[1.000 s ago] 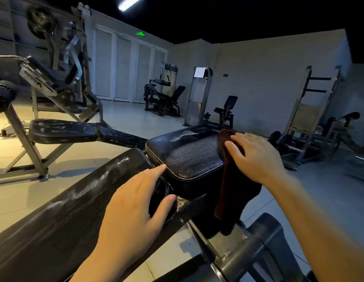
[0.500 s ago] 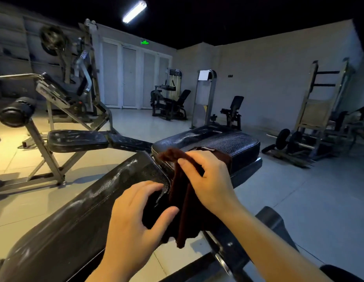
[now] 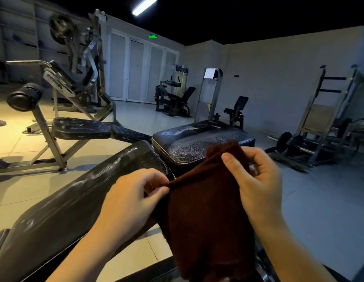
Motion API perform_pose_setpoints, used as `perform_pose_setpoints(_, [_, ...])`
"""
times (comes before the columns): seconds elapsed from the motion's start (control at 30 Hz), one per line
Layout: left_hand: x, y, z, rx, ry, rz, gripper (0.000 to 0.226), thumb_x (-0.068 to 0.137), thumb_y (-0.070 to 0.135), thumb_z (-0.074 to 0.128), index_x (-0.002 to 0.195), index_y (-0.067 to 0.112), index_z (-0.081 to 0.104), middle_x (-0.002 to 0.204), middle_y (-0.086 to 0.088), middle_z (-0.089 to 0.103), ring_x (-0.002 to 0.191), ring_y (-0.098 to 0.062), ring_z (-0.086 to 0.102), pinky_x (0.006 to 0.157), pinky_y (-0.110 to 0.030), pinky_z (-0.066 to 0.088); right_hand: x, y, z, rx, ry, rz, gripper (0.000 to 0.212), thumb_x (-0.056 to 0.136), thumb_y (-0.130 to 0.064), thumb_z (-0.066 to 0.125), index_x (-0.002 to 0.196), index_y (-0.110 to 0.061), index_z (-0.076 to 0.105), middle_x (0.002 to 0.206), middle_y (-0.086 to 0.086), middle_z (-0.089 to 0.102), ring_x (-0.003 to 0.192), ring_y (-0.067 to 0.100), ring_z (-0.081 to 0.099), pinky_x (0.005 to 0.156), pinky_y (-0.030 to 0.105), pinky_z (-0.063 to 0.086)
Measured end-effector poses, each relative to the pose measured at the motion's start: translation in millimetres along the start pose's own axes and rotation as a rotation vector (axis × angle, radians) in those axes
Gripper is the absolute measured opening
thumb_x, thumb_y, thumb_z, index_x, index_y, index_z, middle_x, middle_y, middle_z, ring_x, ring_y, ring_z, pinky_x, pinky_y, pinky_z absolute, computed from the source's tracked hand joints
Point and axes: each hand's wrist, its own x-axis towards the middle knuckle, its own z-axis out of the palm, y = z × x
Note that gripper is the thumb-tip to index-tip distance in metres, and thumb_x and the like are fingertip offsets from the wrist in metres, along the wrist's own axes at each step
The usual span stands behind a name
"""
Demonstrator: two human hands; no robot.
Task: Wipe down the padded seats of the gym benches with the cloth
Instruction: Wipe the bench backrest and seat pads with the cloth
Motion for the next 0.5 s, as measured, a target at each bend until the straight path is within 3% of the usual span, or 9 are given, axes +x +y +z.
perform_pose_setpoints(0.07, [8.3,6.5,-8.6,0.172,0.099,0.051,0.014,0.085,0.02,0.07,0.087,0.033,0.065,0.084,0.013,0.062,0.082,-0.008,0.056,0.072,-0.035,0.046,-3.2,9.9,-4.3,-0.16,0.026,-0.051,0.028,0.075,-0.046,0.069,0.08,-0.018,0.064,0.088,-0.01,0.06,0.083,0.01,0.061,0.072,0.023,0.053])
perform_pose_setpoints(0.23, [71.3,26.6,-3.7,0.324,0.438,0.218,0.007,0.087,0.008,0.067,0.092,0.012,0.069,0.09,-0.005,0.062,0.083,-0.026,0.058,0.068,-0.038,0.047,-2.1,22.9,-2.1,-0.357,0.133,-0.229,0.041,0.078,-0.05,0.069,0.063,-0.017,0.049,0.078,-0.009,0.045,0.075,0.005,0.048,0.066,0.008,0.042])
perform_pose_setpoints(0.3, [96.1,27.0,21.1,0.377,0.409,0.244,0.007,0.085,0.002,0.066,0.09,0.006,0.068,0.09,-0.01,0.059,0.082,-0.029,0.057,0.063,-0.042,0.05,5.8,31.6,-1.0,-0.424,0.169,-0.248,0.042,0.077,-0.052,0.069,0.063,-0.02,0.046,0.078,-0.007,0.042,0.073,0.004,0.045,0.065,0.007,0.04])
perform_pose_setpoints(0.37, [107.8,21.7,43.9,0.398,0.328,0.175,0.007,0.084,0.003,0.068,0.091,0.003,0.066,0.093,-0.013,0.054,0.085,-0.031,0.052,0.064,-0.044,0.052,14.4,43.8,-2.6,-0.502,0.13,-0.137,0.04,0.075,-0.054,0.066,0.062,-0.024,0.043,0.079,-0.008,0.041,0.07,0.003,0.043,0.06,0.01,0.038])
perform_pose_setpoints(0.43, [110.1,15.2,52.0,0.422,0.309,0.077,0.021,0.08,0.012,0.075,0.094,0.003,0.062,0.096,-0.015,0.052,0.089,-0.033,0.05,0.065,-0.037,0.047,17.2,57.0,-6.6,-0.584,0.067,-0.043,0.038,0.075,-0.055,0.066,0.062,-0.028,0.042,0.081,-0.012,0.04,0.068,0.003,0.042,0.056,0.013,0.032])
perform_pose_setpoints(0.5, [103.3,14.4,49.1,0.498,0.29,0.008,0.022,0.089,0.027,0.067,0.098,0.009,0.059,0.099,-0.011,0.056,0.093,-0.031,0.052,0.064,-0.035,0.039,17.3,66.7,-9.4,-0.619,0.04,-0.037,0.038,0.073,-0.063,0.058,0.062,-0.03,0.041,0.08,-0.012,0.04,0.066,0.004,0.042,0.056,0.014,0.03])
